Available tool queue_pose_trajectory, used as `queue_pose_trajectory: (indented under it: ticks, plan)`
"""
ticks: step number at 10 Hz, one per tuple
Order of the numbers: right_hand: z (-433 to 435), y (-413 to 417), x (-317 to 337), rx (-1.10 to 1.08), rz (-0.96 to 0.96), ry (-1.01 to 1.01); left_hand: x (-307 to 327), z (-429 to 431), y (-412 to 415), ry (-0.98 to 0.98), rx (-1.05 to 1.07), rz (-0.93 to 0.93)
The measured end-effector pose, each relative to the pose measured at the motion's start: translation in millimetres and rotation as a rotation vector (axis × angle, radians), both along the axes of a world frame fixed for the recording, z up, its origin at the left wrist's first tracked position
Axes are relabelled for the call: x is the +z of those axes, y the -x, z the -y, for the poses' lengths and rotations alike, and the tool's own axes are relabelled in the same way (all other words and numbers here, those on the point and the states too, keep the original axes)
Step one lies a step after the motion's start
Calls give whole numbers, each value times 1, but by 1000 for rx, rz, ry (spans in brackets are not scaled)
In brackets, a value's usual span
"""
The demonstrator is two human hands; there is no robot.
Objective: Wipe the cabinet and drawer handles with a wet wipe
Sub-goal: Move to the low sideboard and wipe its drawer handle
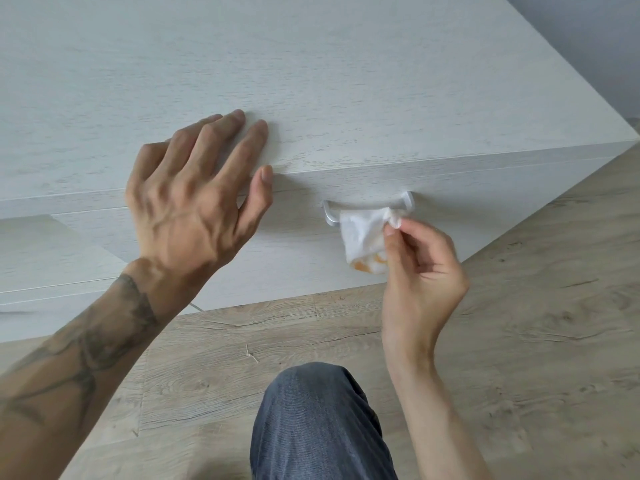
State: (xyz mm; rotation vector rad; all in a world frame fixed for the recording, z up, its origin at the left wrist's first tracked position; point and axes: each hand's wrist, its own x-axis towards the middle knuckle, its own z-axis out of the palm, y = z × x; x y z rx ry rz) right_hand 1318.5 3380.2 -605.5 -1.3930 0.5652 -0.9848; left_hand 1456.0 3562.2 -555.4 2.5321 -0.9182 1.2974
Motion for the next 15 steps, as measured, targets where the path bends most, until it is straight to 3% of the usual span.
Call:
queue_pose_trajectory:
  ticks: [3,5,7,11,12,15]
  plan:
    - [-42,-16,-2,-69,31,161,-1,-1,-2,-4,8,27]
    - [-40,-17,-1,-129,68,-5,-1,3,-2,-8,12,14]
    - [-65,-22,3,-47,4,162,3,0,0,-29,8,-52]
    - [7,-6,12,-154,16,-11,14,2,12,-62,19,-214]
    - [17,-12,17,-160,-3,22,17,-3,13,-108,-6,-242]
    - [-46,-16,18,-149,-89,431,22,-26,22,-208,-92,-316]
